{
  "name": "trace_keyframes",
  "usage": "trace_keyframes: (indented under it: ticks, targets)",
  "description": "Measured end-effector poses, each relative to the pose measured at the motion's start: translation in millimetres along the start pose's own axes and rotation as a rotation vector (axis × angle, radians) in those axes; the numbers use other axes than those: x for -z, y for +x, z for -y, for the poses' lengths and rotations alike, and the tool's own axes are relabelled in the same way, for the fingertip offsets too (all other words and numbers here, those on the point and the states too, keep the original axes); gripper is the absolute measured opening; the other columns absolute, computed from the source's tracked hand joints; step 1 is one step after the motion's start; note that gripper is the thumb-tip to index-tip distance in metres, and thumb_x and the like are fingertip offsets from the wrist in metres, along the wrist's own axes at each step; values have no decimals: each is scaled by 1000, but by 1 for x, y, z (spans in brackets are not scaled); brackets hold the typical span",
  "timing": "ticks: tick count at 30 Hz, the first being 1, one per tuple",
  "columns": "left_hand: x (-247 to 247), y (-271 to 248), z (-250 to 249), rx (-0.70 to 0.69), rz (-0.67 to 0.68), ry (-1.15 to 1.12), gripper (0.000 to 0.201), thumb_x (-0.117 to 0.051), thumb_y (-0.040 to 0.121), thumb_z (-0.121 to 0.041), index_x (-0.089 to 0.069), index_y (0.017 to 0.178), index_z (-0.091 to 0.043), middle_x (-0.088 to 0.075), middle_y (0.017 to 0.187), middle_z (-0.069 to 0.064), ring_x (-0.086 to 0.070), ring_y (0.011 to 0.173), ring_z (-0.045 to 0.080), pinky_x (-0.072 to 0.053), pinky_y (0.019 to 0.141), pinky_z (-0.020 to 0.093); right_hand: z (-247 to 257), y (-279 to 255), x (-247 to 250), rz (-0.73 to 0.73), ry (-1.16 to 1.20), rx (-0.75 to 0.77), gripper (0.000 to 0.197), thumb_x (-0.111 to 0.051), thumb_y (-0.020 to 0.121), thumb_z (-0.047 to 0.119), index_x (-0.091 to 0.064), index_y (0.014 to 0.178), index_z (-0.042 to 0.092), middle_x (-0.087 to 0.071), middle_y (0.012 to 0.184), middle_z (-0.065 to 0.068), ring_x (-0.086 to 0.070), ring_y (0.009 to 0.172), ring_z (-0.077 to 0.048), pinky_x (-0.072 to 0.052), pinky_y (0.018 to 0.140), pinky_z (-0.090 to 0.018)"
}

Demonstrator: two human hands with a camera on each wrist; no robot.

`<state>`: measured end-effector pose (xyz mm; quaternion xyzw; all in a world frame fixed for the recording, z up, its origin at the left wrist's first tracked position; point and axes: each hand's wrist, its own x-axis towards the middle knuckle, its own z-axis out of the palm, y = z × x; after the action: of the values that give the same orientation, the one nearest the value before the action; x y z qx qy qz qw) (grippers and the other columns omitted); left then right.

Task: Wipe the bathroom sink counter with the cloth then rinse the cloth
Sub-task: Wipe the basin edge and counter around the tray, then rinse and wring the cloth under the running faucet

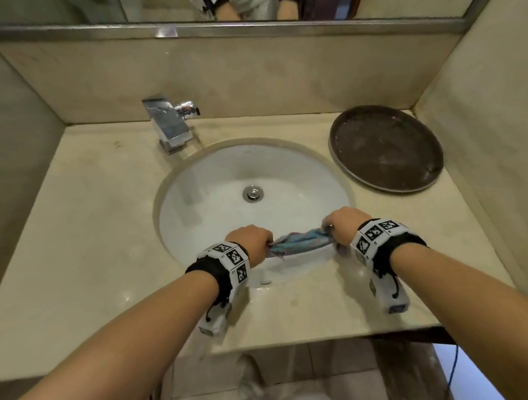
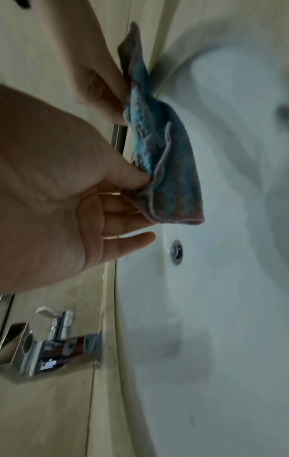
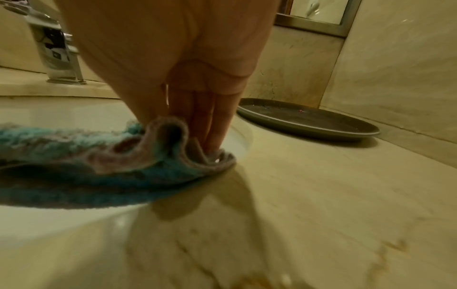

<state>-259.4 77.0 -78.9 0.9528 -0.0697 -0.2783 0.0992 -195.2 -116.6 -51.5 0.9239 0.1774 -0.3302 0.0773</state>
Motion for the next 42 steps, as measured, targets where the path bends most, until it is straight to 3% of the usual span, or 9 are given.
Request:
trace_keyframes:
  ticks: [4, 13, 16, 19, 23, 27, 34, 39, 42]
  targets:
    - [22, 7, 32, 85, -54, -56, 29, -50, 92, -32, -59, 117, -21, -63, 115, 8, -60, 104, 28, -46, 80, 33, 20, 19, 20, -42, 47, 52, 34, -59, 80, 4, -64, 110, 18, -69, 106, -8, -64, 98, -28, -44, 76, -28]
    - [54, -3, 94, 358, -259, -384, 27, -56, 88, -18, -64, 112, -10, -64, 112, 13, -60, 102, 30, -49, 83, 34, 71, 80, 65, -102, 103, 308, 25, -58, 87, 14, -64, 110, 21, -70, 102, -6, -63, 98, -26, -45, 82, -28]
    - [67, -11, 107, 466, -424, -577, 23, -49, 89, -10, -68, 101, -6, -70, 97, 14, -57, 81, 22, -42, 68, 26, 90, 90, 82, -110, 104, 405, 33, -48, 95, 29, -56, 125, 19, -64, 119, -9, -59, 110, -28, -46, 94, -34]
    - [79, -14, 119, 533, -514, -650, 25, -45, 94, -15, -66, 100, -2, -68, 99, 19, -60, 88, 30, -44, 76, 30, 113, 101, 101, -178, 42, 479, 45, -41, 99, 30, -36, 143, 22, -45, 145, -6, -45, 132, -26, -38, 108, -38]
    - [86, -9, 127, 515, -503, -688, 25, -48, 93, -17, -68, 99, -4, -69, 99, 19, -64, 95, 33, -51, 84, 35, 137, 107, 141, -453, 64, 598, 51, -36, 98, 10, -26, 148, 17, -26, 156, -2, -34, 139, -24, -35, 111, -39]
    - [93, -3, 131, 491, -499, -668, 27, -50, 93, -23, -69, 102, -6, -70, 99, 17, -64, 94, 32, -52, 85, 37, 151, 118, 164, -450, -152, 570, 70, -40, 93, 0, -8, 151, 20, -5, 160, 8, -35, 138, -22, -44, 103, -38]
    - [99, 7, 136, 464, -500, -688, 25, -54, 91, -26, -70, 93, -7, -70, 96, 16, -60, 86, 28, -42, 72, 28, 151, 118, 167, -525, -399, 488, 72, -40, 91, 2, -6, 152, 21, -4, 160, 10, -47, 125, -26, -43, 95, -36]
    - [100, 15, 134, 452, -479, -716, 25, -55, 90, -25, -68, 91, -5, -61, 82, 10, -55, 81, 23, -37, 69, 25, 152, 123, 165, -508, -371, 415, 66, -37, 95, 7, -6, 152, 23, -4, 160, 13, -54, 116, -26, -45, 81, -34]
    - [100, 18, 140, 465, -465, -747, 28, -56, 90, -27, -69, 96, -3, -68, 94, 16, -58, 84, 26, -42, 72, 28, 150, 131, 164, -454, -271, 358, 68, -38, 96, 9, -3, 151, 26, 1, 159, 19, -58, 113, -24, -47, 81, -34]
